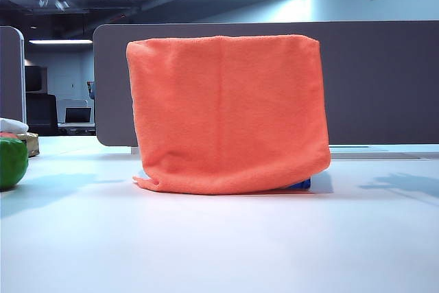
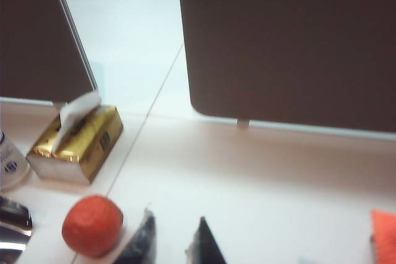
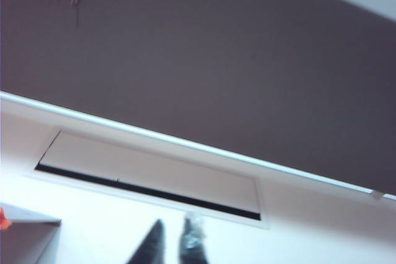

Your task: Pick up the cloth from the table and use it to cover the mirror.

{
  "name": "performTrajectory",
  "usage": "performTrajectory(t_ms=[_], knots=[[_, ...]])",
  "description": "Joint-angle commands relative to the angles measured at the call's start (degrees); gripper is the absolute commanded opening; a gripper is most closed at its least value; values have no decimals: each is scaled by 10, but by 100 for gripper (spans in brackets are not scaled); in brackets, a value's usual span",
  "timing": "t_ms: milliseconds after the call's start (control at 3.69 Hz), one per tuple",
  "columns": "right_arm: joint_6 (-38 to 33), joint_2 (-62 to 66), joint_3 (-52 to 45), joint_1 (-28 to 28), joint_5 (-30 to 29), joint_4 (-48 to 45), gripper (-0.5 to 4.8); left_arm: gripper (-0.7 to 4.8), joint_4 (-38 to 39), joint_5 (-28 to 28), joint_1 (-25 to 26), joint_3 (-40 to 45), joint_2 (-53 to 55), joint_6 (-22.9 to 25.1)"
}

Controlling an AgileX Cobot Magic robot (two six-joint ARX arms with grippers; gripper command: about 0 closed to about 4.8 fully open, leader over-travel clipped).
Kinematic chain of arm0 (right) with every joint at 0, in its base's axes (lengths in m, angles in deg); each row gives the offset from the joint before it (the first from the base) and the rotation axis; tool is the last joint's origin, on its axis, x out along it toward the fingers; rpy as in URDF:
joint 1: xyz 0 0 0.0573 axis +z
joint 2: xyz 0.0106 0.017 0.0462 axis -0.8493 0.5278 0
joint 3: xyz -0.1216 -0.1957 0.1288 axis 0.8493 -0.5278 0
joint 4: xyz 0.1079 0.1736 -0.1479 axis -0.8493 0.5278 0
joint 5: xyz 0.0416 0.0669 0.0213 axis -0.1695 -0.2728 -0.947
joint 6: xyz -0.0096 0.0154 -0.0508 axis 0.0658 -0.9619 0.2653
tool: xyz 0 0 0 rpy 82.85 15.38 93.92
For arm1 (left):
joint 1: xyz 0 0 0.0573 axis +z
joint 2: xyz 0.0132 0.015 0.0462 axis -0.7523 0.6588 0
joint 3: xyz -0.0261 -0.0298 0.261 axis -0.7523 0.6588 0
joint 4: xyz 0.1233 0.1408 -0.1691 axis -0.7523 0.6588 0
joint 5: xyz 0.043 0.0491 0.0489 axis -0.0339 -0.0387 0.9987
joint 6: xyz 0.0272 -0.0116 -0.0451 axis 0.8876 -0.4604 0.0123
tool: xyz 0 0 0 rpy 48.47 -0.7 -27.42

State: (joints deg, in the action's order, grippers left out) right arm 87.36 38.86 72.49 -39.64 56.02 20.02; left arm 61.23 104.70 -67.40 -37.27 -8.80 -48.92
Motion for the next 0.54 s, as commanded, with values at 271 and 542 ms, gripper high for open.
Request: performTrajectory(t_ms=[271, 542], knots=[[-64, -335, 1, -3, -191, 352, -4, -6, 227, -212, 0, 22, -267, 12], [-104, -595, -185, -2, -205, 339, -4, -6, 241, -236, 0, 254, -566, -35]])
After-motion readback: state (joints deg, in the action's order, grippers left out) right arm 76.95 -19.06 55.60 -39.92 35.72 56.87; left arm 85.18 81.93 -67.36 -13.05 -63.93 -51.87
